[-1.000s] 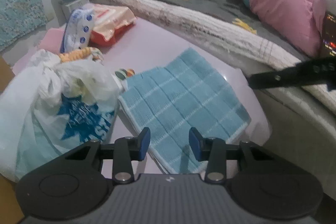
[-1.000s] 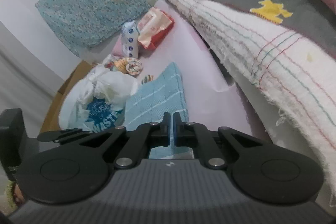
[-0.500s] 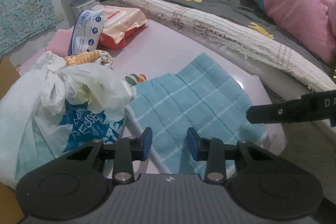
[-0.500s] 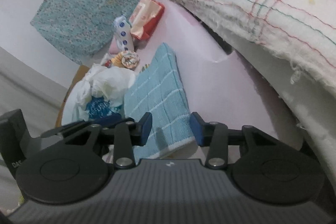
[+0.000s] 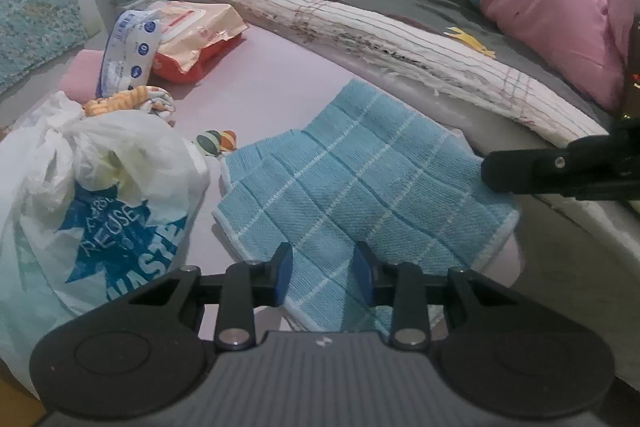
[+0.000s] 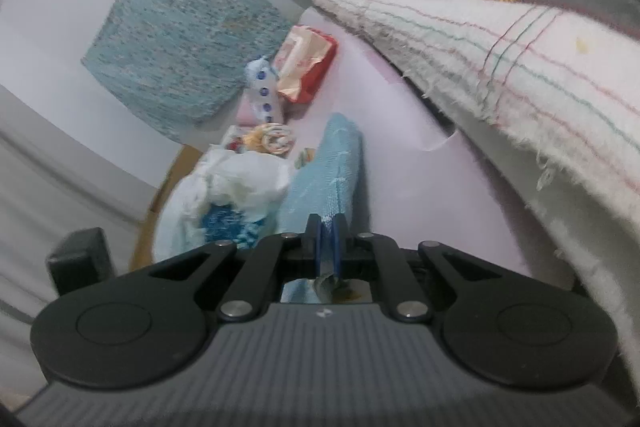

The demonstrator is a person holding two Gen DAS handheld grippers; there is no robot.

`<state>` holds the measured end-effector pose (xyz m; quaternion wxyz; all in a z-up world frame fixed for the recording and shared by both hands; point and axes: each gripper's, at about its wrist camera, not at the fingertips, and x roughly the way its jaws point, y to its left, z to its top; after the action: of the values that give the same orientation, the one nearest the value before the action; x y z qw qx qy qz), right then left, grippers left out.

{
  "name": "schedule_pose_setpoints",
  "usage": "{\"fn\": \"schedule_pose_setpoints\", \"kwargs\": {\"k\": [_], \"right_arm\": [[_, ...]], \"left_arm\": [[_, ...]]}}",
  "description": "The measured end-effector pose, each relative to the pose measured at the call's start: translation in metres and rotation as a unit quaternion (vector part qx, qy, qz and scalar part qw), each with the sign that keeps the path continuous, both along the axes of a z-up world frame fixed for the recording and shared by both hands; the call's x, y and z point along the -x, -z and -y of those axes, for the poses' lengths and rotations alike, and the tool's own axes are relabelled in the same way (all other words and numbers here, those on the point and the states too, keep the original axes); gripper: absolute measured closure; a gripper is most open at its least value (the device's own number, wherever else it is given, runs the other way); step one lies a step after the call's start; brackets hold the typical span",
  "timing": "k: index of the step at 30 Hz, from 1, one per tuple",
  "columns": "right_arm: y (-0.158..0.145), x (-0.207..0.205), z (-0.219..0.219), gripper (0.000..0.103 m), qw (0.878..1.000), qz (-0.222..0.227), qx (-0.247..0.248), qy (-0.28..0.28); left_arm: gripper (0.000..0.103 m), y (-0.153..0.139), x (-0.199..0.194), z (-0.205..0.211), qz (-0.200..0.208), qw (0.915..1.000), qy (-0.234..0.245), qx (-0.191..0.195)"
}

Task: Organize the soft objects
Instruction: 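Pull the towel edge with the right tool and regrasp it, then drag the blue checked towel across the bed with the right tool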

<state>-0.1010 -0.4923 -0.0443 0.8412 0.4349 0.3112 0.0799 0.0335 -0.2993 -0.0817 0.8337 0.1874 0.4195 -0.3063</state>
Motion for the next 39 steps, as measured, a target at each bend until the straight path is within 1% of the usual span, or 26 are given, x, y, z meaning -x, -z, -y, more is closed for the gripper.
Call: {"fn": "schedule_pose_setpoints", "kwargs": {"k": [2,4,6,9,12,18,21,24,27,29,31,32,34,37,39], "right_arm": [[0.000,0.001,0.000,0.099,1.000,0.009,-0.016,-0.004],[0.002,0.000,-0.001,0.099,0.999,0.015,-0.033,-0.008],[0.003,-0.003,-0.002,0.097,0.999,0.018,-0.031,-0.012],[0.008,-0.009,-0.002,0.096,0.998,0.024,-0.049,-0.018],[0.017,-0.021,-0.004,0.096,0.997,0.025,-0.066,-0.027],[0.032,-0.040,-0.007,0.095,0.996,0.016,-0.079,-0.025],[0.037,-0.049,-0.009,0.095,0.994,0.020,-0.098,-0.042],[0.042,-0.059,-0.014,0.095,0.994,0.007,-0.093,-0.056],[0.051,-0.068,-0.016,0.095,0.993,-0.016,-0.095,-0.064],[0.053,-0.071,-0.017,0.095,0.992,-0.020,-0.099,-0.069],[0.052,-0.072,-0.018,0.095,0.992,-0.023,-0.095,-0.074],[0.051,-0.072,-0.018,0.095,0.993,-0.023,-0.091,-0.075],[0.045,-0.071,-0.016,0.095,0.994,-0.020,-0.077,-0.069],[0.032,-0.066,-0.006,0.094,0.998,-0.005,-0.045,-0.039],[0.025,-0.064,-0.002,0.093,1.000,-0.003,-0.009,-0.013]], "left_arm": [[0.071,0.000,0.000,-0.001,-0.010,0.9999,0.001,0.008],[0.071,0.001,0.002,-0.002,-0.011,0.9999,0.002,0.011],[0.071,0.002,0.001,-0.004,-0.014,0.9998,0.000,0.015],[0.071,0.002,-0.002,-0.007,-0.025,0.9994,-0.003,0.026],[0.071,0.003,-0.004,-0.011,-0.033,0.9988,-0.003,0.036],[0.070,0.003,-0.009,-0.018,-0.049,0.9972,-0.003,0.056],[0.070,0.003,-0.012,-0.021,-0.056,0.9961,-0.002,0.067],[0.069,0.003,-0.013,-0.024,-0.061,0.9955,0.000,0.073],[0.069,0.000,-0.013,-0.029,-0.068,0.9948,0.000,0.075],[0.069,-0.002,-0.012,-0.034,-0.070,0.9948,-0.003,0.074],[0.069,-0.004,-0.010,-0.039,-0.064,0.9955,-0.012,0.068],[0.070,-0.004,-0.010,-0.040,-0.056,0.9966,-0.018,0.058],[0.069,-0.001,-0.009,-0.039,-0.047,0.9979,-0.022,0.040],[0.069,0.000,-0.010,-0.041,-0.052,0.9974,-0.026,0.043],[0.069,-0.001,-0.010,-0.040,-0.051,0.9974,-0.025,0.043]]}}
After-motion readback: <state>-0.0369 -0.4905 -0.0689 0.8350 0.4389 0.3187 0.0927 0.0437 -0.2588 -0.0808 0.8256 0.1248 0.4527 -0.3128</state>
